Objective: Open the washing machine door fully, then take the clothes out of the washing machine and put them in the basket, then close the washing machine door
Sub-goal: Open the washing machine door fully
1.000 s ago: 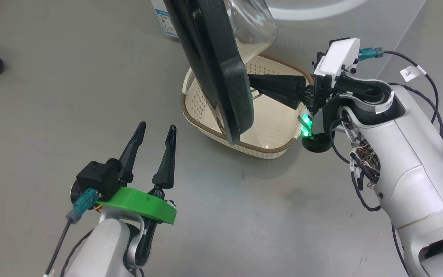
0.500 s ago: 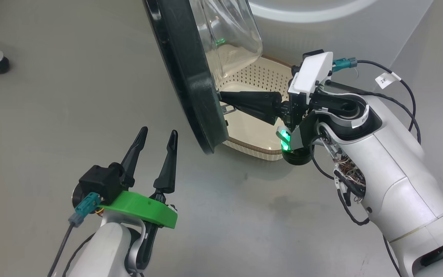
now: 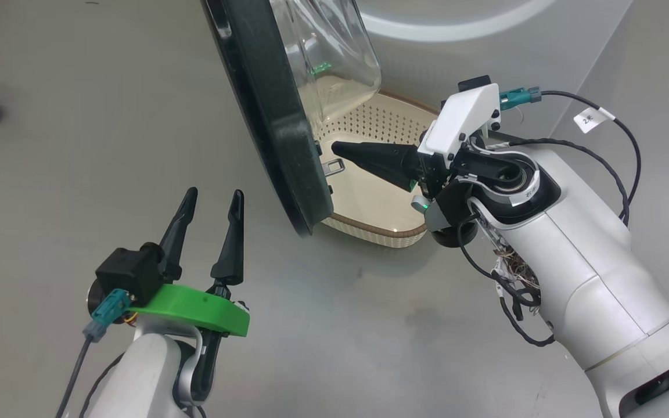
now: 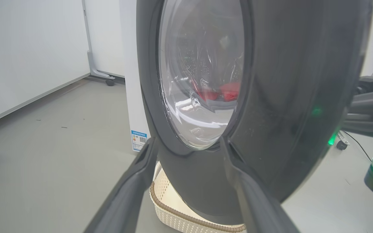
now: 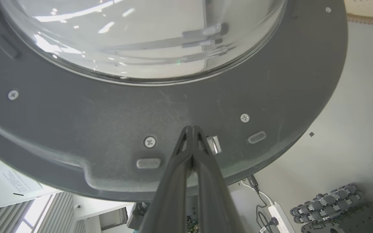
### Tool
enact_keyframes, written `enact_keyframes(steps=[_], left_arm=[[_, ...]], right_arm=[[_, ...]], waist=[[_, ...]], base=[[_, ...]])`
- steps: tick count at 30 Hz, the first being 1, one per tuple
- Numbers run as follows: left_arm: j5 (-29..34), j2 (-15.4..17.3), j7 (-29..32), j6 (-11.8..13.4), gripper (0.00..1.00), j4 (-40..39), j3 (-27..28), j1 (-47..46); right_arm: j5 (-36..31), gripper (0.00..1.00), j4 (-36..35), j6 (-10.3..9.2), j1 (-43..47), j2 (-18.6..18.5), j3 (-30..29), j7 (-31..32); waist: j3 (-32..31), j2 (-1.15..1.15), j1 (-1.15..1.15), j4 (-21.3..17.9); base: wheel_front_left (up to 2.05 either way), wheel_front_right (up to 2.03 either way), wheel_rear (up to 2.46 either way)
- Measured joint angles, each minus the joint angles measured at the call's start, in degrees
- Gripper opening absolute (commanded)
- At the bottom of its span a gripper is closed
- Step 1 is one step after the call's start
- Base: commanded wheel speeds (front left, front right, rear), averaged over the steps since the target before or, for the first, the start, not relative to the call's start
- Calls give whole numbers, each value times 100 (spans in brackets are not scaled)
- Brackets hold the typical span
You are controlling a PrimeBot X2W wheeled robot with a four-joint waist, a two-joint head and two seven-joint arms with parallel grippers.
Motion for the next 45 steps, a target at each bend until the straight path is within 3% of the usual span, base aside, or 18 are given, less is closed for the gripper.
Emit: enact_keyframes(steps=[2,15,30,38,45], left_arm=[[33,1,0,20,100,10,86,15],[393,5,0,20,100,136,653,312],[536,33,0,-37,100,194,988,667],[637,34,0,-60,100,194,1178,815],[673,34,0,-89,100,185,1324,931]], right_arm=[[-334,0,36,126,0,-37,86,-151],[-2828,0,-94,1239,98,-1187,856,-1659],[-5122,0,-392,1272,1007,-2129,1237,-4187],[-5487,0,-531,866,1650,-2156,1195,-5230],[-5765,0,-683,444,2129,-2161,1049,-5192]], waist=[[-48,0,0,-56],[-500,0,0,-643],[-1026,0,0,-1315],[-1222,1,0,-1556],[-1334,1,0,-1719]], base=[[0,0,0],[0,0,0],[0,0,0],[0,0,0],[0,0,0]])
